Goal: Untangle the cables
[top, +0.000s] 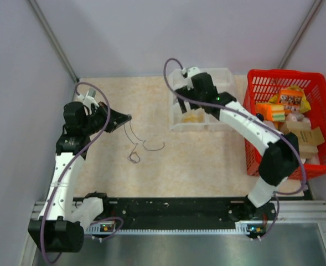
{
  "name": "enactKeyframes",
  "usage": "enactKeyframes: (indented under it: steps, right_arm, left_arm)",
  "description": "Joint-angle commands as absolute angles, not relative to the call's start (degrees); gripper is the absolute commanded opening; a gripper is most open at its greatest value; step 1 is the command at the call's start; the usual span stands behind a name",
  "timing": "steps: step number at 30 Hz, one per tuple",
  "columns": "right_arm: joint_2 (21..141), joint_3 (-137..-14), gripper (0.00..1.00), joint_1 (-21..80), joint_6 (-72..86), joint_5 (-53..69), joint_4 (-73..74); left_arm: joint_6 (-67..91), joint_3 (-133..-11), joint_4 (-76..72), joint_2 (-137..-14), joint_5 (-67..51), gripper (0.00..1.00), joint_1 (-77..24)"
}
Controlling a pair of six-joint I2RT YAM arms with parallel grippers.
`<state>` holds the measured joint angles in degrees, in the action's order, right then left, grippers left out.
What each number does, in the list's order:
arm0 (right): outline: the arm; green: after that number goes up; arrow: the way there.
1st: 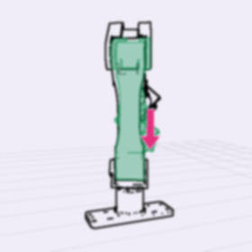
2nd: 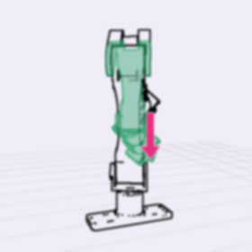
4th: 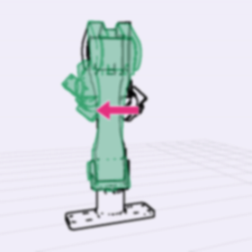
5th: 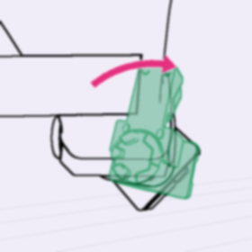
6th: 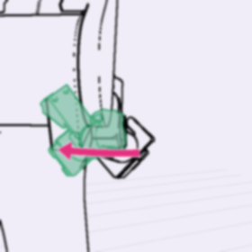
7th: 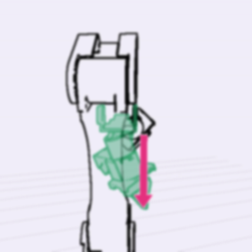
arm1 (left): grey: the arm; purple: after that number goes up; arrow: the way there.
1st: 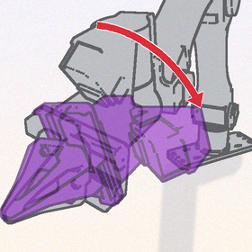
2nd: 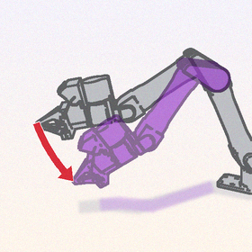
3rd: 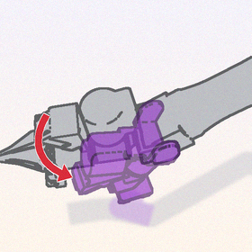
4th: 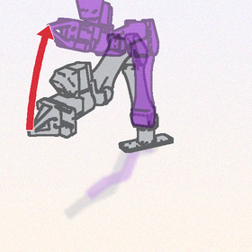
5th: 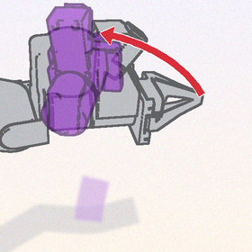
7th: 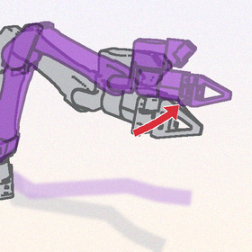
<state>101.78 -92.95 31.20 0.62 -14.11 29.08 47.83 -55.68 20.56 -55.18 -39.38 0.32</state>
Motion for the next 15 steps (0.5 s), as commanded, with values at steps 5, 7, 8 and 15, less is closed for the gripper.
enactKeyframes:
  steps: [5, 7, 8, 15]
  right_arm:
    - [82.88, -63.22, 0.99, 49.47, 2.08, 23.18, -9.28]
    - [85.07, -62.31, 0.99, 51.76, 2.38, 22.25, -13.17]
    - [86.47, -62.75, 0.99, 52.46, 1.59, 21.89, -13.62]
    - [97.89, -64.5, 0.99, 53.09, -2.63, 19.86, -26.19]
  left_arm:
    - [49.4, -56.42, 15.73, -55.9, -42.19, 0.0, 0.26]
    - [49.04, -56.43, 16.0, -56.6, -42.45, 0.0, 0.26]
    - [49.13, -56.34, 16.08, -57.12, -42.8, 0.0, 0.26]
    - [50.54, -56.69, 15.55, -58.62, -43.77, 0.0, 0.26]
